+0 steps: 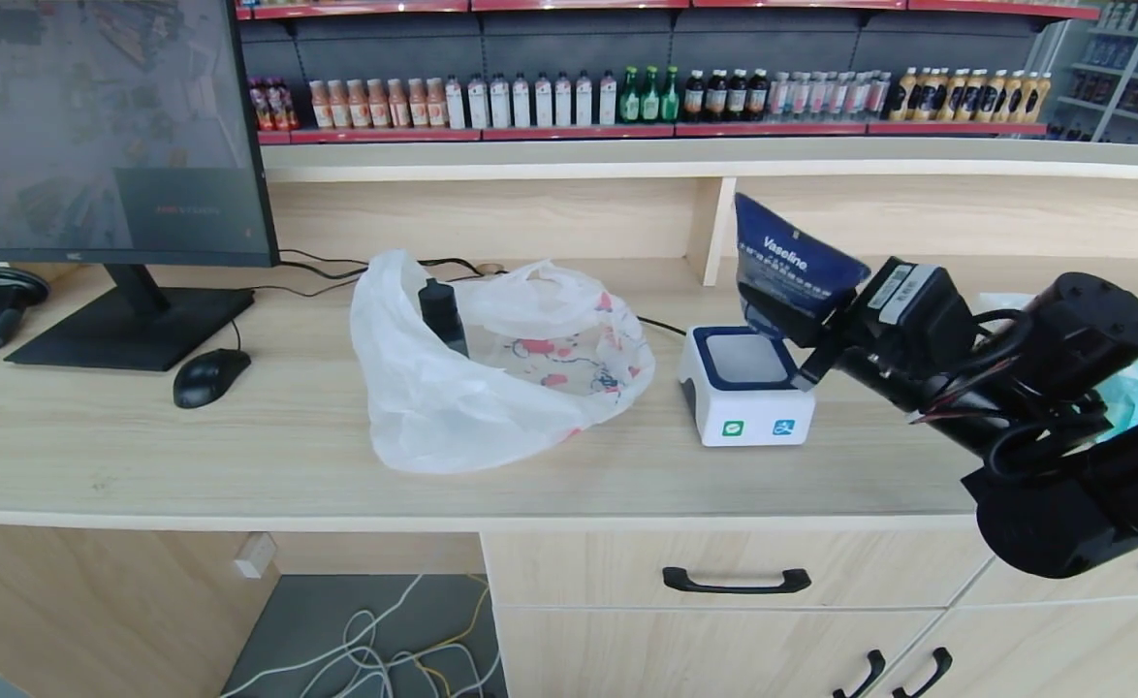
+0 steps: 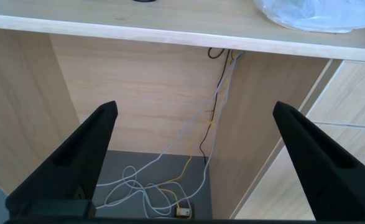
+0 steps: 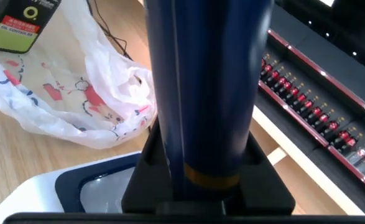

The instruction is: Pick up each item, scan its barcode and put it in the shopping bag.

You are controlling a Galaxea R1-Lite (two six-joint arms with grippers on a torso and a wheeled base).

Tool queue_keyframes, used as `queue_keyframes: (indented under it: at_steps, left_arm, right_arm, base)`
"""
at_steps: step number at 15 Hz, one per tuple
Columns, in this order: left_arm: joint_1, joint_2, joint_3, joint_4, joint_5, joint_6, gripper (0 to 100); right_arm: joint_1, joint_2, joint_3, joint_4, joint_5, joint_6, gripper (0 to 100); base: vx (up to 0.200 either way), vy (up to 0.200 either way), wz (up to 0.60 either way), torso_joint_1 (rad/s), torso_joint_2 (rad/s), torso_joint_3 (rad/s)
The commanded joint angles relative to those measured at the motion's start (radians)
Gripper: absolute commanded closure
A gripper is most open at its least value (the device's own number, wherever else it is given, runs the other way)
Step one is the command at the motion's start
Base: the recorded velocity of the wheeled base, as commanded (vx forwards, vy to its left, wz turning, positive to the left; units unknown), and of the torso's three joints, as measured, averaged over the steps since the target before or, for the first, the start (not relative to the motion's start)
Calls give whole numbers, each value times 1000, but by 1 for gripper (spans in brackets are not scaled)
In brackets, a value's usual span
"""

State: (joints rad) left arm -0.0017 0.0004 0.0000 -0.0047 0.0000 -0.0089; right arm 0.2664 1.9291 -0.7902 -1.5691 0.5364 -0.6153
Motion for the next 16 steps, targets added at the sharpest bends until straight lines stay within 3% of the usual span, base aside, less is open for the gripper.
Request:
queue_keyframes:
  at_steps: [1,5,8,11,16]
  left_arm:
    - [0,0,0,0,0,0,0]
    - [0,0,0,2,0,1,0]
    - [0,0,0,2,0,1,0]
    - [0,0,0,2,0,1,0]
    - [0,0,0,0,0,1,0]
  right_arm:
    - [7,-61,2,-2,-52,46,100]
    - [10,-110,9,-2,-257,312,100]
    - [2,-114,-1,-2,-312,456,100]
    - [19,-114,14,-2,-541,574,100]
    - [22,-118,52,-2,-570,632,100]
  base:
    - [0,0,0,0,0,0]
    - [0,0,0,0,0,0]
    - [0,0,0,0,0,0]
    - [0,0,0,0,0,0]
    - [-120,0,0,1,4,2]
